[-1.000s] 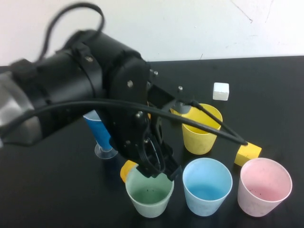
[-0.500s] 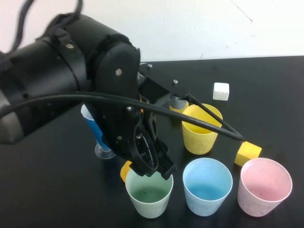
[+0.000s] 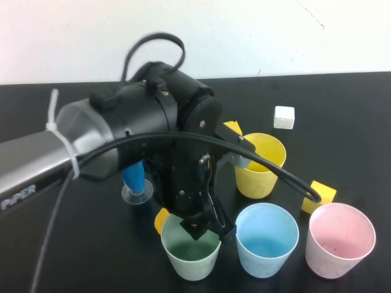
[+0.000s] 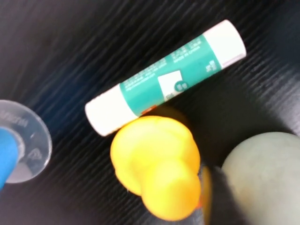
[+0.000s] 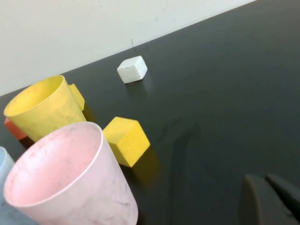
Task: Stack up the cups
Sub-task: Pick up the green cup, then place the green cup on the blue cup, then pick up the yellow cup, then place the yellow cup on the pink cup
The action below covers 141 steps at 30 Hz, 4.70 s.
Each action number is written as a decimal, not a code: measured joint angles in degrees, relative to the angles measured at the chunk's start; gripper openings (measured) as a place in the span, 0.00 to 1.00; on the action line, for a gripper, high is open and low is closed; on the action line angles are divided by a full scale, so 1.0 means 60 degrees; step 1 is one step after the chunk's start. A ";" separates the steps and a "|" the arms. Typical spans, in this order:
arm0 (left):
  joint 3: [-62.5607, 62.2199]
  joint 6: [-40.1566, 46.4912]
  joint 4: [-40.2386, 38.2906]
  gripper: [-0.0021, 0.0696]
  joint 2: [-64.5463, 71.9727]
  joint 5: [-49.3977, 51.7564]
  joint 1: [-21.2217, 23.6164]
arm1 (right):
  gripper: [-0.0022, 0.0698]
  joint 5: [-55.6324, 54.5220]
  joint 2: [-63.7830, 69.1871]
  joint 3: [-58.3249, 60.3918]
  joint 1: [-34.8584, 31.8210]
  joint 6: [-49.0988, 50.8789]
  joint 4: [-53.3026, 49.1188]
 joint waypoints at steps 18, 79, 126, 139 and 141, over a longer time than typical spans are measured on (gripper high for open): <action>0.0017 0.0209 -0.0832 0.05 -0.2566 0.0083 0.0000 | 0.03 0.0014 0.0000 0.0000 0.0000 -0.0073 0.0131; 0.6845 0.1034 -0.2476 0.03 -0.8688 -0.4316 0.0000 | 0.03 0.7442 0.9554 -1.1015 0.1264 -0.6014 -0.1776; 0.8586 0.0944 -0.3216 0.03 -1.0709 -0.5151 0.0000 | 0.11 0.8742 1.9798 -1.8173 0.4214 -0.3683 -0.4264; 0.8586 0.0842 -0.3216 0.03 -1.0709 -0.4974 0.0000 | 0.06 0.8760 1.5607 -1.8155 0.4214 -0.2694 -0.5261; 0.8586 0.0833 -0.3216 0.03 -1.0709 -0.4958 0.0000 | 0.06 0.8783 1.4468 -1.7183 0.4214 -0.2679 -0.5141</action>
